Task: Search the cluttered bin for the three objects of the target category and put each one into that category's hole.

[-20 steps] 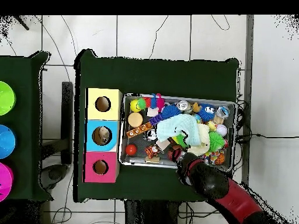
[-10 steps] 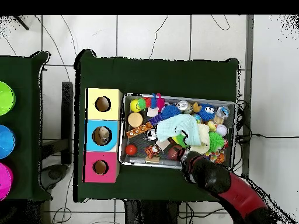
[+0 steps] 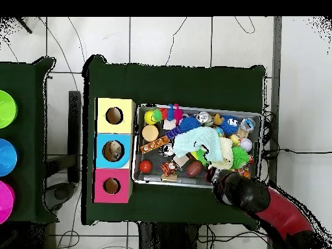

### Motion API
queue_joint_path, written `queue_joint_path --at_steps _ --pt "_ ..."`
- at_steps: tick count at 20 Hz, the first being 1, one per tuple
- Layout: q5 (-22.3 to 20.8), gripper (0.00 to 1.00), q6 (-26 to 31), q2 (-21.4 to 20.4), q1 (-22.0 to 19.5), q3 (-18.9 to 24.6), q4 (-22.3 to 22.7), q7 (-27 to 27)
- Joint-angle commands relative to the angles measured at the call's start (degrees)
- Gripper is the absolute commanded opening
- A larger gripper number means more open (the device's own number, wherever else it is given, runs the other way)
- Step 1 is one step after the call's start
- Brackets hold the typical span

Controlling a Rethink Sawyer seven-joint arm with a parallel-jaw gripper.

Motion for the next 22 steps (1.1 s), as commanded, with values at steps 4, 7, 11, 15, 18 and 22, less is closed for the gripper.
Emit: queue_joint_path --at_steps 4,7,11,15,18,22 --pt "-2.05 1.0 4.65 7.71 5.04 1.98 -16.18 0.86" --pt "-2.32 1.0 2.85 11.25 5.17 3.01 -18.77 -0.26" --pt "-2.46 1.0 1.77 13.14 5.37 3.28 -20.87 -0.64" --pt "-4.02 1.0 2.95 15.13 7.45 0.67 -23.47 -0.55" --pt "-6.61 1.0 3.96 16.75 9.39 -2.03 -25.84 -1.04" --pt "-6.73 1.0 2.57 19.28 8.14 -0.87 -26.46 -0.75"
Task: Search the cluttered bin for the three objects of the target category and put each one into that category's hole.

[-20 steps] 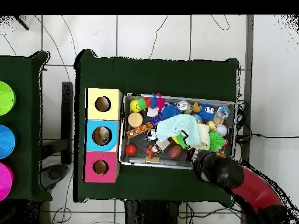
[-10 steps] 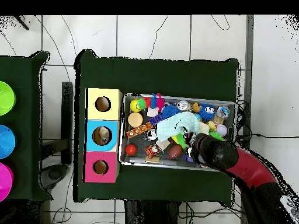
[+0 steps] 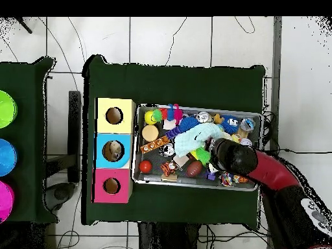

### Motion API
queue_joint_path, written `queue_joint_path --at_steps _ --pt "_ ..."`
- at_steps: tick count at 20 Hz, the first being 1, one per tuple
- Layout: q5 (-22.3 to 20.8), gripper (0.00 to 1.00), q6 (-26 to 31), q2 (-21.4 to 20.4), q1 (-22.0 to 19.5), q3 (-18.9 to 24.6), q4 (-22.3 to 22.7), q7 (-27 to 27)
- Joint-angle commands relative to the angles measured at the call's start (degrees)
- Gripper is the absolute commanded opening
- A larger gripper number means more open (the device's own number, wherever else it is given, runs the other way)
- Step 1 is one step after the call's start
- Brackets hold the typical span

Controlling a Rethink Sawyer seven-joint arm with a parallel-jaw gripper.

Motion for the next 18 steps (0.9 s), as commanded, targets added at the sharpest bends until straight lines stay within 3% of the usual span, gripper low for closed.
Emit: queue_joint_path --at_steps 1,5,6,7,18 --pt "-3.89 1.0 2.79 7.07 0.4 0.36 -8.53 -0.82" --pt "-4.16 1.0 4.8 8.0 0.26 0.62 -9.38 -1.19" --pt "-4.26 1.0 2.63 7.65 0.55 0.09 -8.36 0.42" --pt "-4.58 0.0 2.09 7.52 0.23 0.39 -7.81 0.31" --pt "-4.92 0.0 2.79 6.65 1.06 -1.02 -8.18 0.38"
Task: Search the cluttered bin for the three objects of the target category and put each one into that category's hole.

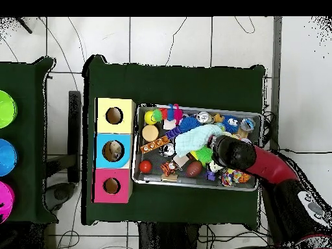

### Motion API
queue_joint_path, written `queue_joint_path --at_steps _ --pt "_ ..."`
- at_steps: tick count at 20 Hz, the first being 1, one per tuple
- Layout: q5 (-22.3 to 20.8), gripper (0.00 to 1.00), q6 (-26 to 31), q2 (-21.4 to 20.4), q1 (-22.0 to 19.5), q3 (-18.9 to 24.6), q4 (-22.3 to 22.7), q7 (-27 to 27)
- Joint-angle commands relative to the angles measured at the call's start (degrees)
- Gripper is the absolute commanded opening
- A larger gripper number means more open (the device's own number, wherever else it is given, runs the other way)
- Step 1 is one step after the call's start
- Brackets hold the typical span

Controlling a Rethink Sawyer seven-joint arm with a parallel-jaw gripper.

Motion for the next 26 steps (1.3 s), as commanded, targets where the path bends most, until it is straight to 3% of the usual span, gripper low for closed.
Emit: queue_joint_path --at_steps 1,5,8,10,12,18,26 --pt "-3.24 0.0 3.23 3.17 0.56 -0.07 -4.08 0.3" --pt "-2.75 0.0 3.65 0.6 0.77 0.0 -2.24 0.69" --pt "1.41 0.0 8.84 -11.92 0.54 1.45 7.41 2.48" --pt "3.83 0.0 11.36 -18.73 0.66 1.79 11.58 3.53" --pt "5.46 0.0 13.79 -22.69 1.16 1.34 13.56 4.41" --pt "7.77 0.0 17.41 -25.75 2.07 0.51 15.84 5.77" --pt "12.75 0.0 12.62 -26.17 3.28 1.61 21.78 9.58"
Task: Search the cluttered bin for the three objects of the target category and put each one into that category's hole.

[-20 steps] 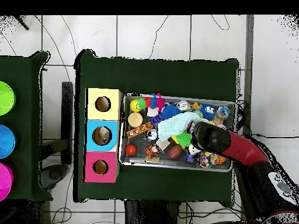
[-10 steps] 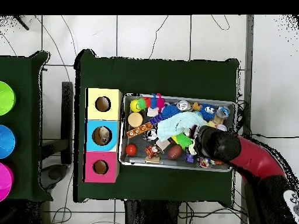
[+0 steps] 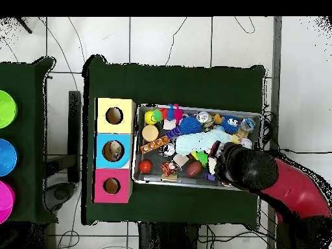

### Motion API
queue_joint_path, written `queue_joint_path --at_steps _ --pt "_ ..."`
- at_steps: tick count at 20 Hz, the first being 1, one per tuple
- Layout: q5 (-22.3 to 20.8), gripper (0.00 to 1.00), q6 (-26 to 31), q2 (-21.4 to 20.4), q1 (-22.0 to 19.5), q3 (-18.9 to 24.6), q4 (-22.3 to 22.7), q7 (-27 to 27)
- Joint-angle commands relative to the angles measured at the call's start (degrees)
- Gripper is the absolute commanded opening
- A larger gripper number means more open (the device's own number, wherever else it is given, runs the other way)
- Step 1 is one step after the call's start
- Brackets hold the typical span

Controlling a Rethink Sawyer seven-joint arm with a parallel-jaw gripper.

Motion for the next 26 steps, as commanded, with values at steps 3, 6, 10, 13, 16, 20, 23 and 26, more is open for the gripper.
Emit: queue_joint_path --at_steps 3,6,10,13,16,20,23,26 --pt "8.05 0.0 -0.99 -2.8 2.97 2.07 12.86 11.85" --pt "10.96 0.0 -2.62 -4.07 5.13 1.08 15.98 14.33" --pt "14.21 0.0 -3.65 -5.3 8.46 -0.51 18.36 17.13" --pt "15.9 0.0 -3.58 -6.25 11.5 -2.59 19.07 18.77" --pt "17.91 0.0 -3.35 -6.94 14.76 -4.43 19.65 20.55" --pt "21.31 0.0 -5.35 -6.81 18.75 -5.48 20.91 22.54" --pt "22.89 0.0 -6.82 -5.76 20.46 -5.97 20.99 22.92" --pt "24.56 0.0 -7.73 -5.35 21.79 -6.03 21.67 23.6"
